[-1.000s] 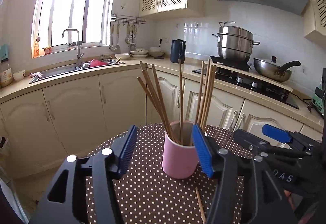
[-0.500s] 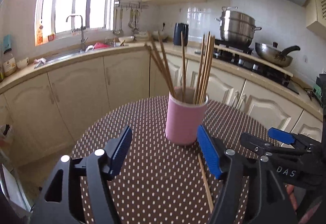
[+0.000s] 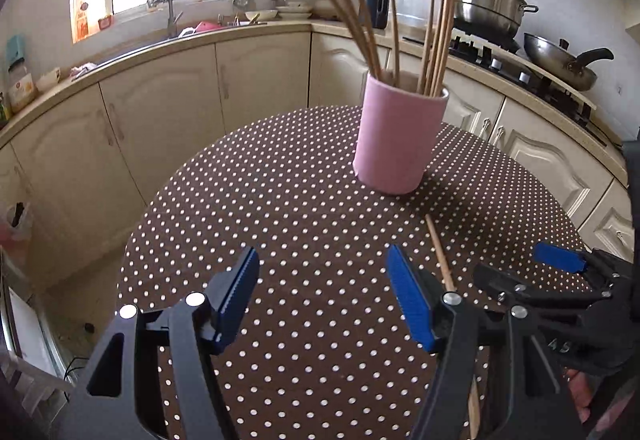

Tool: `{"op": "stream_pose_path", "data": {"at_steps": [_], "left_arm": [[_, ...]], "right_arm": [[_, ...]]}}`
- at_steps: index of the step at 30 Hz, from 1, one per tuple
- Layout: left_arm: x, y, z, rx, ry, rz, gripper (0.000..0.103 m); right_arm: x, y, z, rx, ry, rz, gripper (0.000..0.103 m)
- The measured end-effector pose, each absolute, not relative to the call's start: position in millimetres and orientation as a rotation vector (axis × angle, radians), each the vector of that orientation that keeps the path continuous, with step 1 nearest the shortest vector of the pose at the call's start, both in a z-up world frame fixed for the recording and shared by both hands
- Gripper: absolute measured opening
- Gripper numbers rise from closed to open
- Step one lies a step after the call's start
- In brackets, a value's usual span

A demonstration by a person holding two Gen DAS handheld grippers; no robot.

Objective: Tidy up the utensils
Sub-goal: 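Move both open grippers back toward the last chopstick on the table, then close the right gripper on the last wooden chopstick and lift it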

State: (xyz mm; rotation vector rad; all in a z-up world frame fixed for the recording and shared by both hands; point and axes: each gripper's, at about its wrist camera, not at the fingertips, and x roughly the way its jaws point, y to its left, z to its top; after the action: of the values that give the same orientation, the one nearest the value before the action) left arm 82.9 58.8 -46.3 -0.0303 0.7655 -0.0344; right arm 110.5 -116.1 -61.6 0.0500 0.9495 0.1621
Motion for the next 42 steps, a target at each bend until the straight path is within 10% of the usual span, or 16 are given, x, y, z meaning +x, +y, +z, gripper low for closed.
{"op": "stream_pose_path", "data": {"at_steps": [10, 18, 42], "left_arm": [[91.1, 64.0, -61.9, -0.079, 0.836, -0.058, 0.066], [101.7, 60.2, -60.9, -0.088, 0.833, -0.064, 0.066], [203.0, 39.3, 9.6, -0.183, 0.718, -0.144, 0.066]], "right_arm": [[112.4, -86.9, -85.4, -0.049, 1.023, 0.211, 0.084], [114.2, -88.0, -85.3, -0.038, 0.989, 0.221, 0.010], [155.4, -174.2, -2.7, 0.208, 0.775, 0.124, 0.007]]}}
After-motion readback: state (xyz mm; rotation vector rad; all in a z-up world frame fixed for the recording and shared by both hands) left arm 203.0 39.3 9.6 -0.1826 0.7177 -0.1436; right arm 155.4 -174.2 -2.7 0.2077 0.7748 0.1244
